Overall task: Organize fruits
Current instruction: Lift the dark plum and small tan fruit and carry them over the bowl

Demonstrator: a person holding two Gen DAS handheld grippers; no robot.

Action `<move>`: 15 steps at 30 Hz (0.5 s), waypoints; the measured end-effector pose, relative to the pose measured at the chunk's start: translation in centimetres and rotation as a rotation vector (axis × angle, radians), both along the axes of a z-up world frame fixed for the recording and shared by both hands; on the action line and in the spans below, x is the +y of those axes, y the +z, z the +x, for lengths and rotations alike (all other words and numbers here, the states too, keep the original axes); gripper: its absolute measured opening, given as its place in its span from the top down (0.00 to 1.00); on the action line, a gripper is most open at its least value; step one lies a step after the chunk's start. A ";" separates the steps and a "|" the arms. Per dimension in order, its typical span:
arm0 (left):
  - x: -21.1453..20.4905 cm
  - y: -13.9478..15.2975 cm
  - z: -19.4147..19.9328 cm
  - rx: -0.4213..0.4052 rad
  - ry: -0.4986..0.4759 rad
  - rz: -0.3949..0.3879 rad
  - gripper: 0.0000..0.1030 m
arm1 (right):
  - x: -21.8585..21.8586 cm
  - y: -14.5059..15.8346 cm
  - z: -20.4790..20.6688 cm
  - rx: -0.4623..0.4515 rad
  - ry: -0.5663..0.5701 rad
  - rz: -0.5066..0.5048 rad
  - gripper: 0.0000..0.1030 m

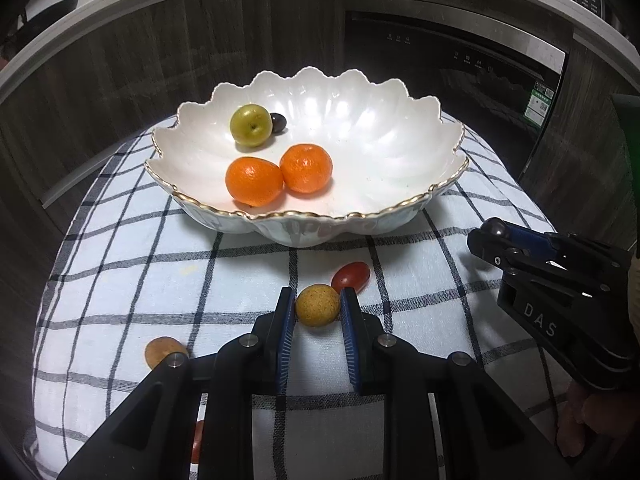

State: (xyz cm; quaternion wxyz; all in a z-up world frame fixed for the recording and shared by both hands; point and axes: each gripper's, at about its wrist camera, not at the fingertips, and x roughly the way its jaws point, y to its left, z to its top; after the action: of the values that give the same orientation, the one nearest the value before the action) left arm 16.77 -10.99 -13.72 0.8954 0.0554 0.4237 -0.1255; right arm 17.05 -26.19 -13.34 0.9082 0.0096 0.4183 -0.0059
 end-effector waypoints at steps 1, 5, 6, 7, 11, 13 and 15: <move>0.0 0.2 -0.1 -0.004 0.000 0.000 0.77 | 0.0 0.2 -0.1 -0.003 0.001 0.001 0.73; 0.1 0.9 -0.3 -0.020 0.006 0.003 0.77 | 0.3 0.9 -0.4 -0.017 0.002 0.000 0.73; 0.2 1.0 -0.3 -0.024 0.007 0.003 0.77 | 0.3 1.1 -0.5 -0.021 0.002 0.000 0.73; 0.3 1.3 -0.3 -0.028 0.009 0.003 0.77 | 0.3 1.2 -0.6 -0.023 0.002 0.000 0.73; 0.4 1.9 -0.4 -0.039 0.013 0.000 0.77 | 0.5 1.9 -0.8 -0.031 0.002 0.001 0.73; 0.6 2.3 -0.5 -0.046 0.015 -0.002 0.77 | 0.7 2.4 -1.0 -0.039 0.005 -0.001 0.73; 0.7 2.6 -0.6 -0.052 0.018 -0.006 0.77 | 0.9 2.8 -1.1 -0.048 0.008 -0.003 0.73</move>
State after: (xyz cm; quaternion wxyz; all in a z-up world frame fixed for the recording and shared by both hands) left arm 16.17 -10.31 -11.10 0.9074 0.0520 0.4003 -0.1172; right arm 15.96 -25.28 -10.49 0.9180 0.0066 0.3966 -0.0030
